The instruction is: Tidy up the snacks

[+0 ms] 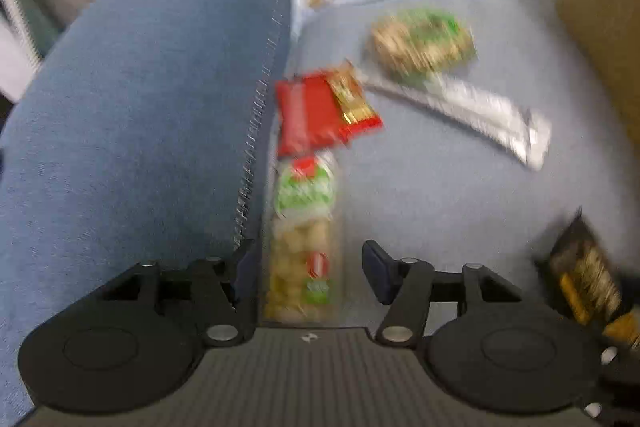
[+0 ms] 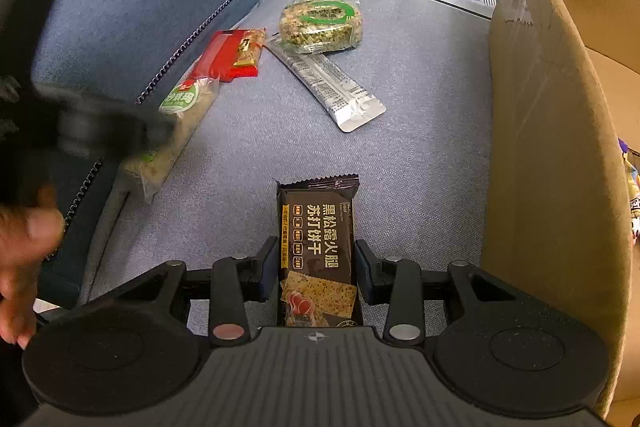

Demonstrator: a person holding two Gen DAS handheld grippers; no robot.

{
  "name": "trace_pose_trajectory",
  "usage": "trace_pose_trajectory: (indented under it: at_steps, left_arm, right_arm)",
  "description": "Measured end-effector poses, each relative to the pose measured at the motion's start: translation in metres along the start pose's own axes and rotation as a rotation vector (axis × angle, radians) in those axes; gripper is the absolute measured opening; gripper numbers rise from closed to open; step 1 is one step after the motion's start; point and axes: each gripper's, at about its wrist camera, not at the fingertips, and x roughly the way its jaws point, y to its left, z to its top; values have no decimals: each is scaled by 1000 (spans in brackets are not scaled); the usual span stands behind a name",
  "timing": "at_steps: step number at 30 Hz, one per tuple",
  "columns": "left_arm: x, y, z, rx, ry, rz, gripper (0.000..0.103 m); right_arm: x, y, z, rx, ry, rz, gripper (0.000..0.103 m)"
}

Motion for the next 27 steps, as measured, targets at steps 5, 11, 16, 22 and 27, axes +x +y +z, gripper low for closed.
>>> trace_pose_trajectory:
  at_steps: [5,11,16,22,27]
  left_arm:
    - [6,9,5,-81,36,-11,42]
    - [-21,23,10,-176,-116,-121,38]
    - [-21,21,6,-194,-63,-367,35]
    - [-19,40,4,-363,-47,-481,70]
    - [-5,49,3,-432,16,-513,71]
  right_arm:
    - [3,0,1,2,12,-4,41]
    - [4,0,1,-7,11,0,41]
    - [3,1,1,-1,5,3,41]
    - [6,4,0,-10,19,4,58]
    - [7,2,1,-1,22,-1,59]
